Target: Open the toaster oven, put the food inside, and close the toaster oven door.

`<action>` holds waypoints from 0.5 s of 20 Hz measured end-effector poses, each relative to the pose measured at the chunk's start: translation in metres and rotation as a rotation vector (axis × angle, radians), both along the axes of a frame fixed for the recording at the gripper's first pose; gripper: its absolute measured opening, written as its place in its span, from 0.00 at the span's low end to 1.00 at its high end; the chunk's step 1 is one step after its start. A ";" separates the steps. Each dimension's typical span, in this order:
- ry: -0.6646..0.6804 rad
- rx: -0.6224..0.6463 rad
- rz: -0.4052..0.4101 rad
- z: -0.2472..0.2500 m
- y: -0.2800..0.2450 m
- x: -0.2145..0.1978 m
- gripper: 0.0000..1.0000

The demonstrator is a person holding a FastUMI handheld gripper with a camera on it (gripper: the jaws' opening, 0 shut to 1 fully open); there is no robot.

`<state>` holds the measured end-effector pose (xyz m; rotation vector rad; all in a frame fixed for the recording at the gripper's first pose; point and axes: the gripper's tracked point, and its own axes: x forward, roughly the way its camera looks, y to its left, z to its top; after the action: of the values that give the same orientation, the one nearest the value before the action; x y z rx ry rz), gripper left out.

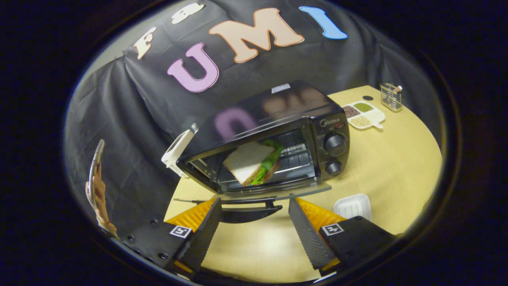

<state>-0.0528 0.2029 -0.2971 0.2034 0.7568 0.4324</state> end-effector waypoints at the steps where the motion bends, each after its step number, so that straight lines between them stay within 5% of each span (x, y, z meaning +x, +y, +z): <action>1: -0.007 0.008 -0.008 0.002 0.002 0.004 1.00; 10: -0.124 0.029 -0.036 0.028 0.020 0.054 1.00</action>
<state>0.0012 0.2231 -0.2690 0.2146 0.6244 0.4179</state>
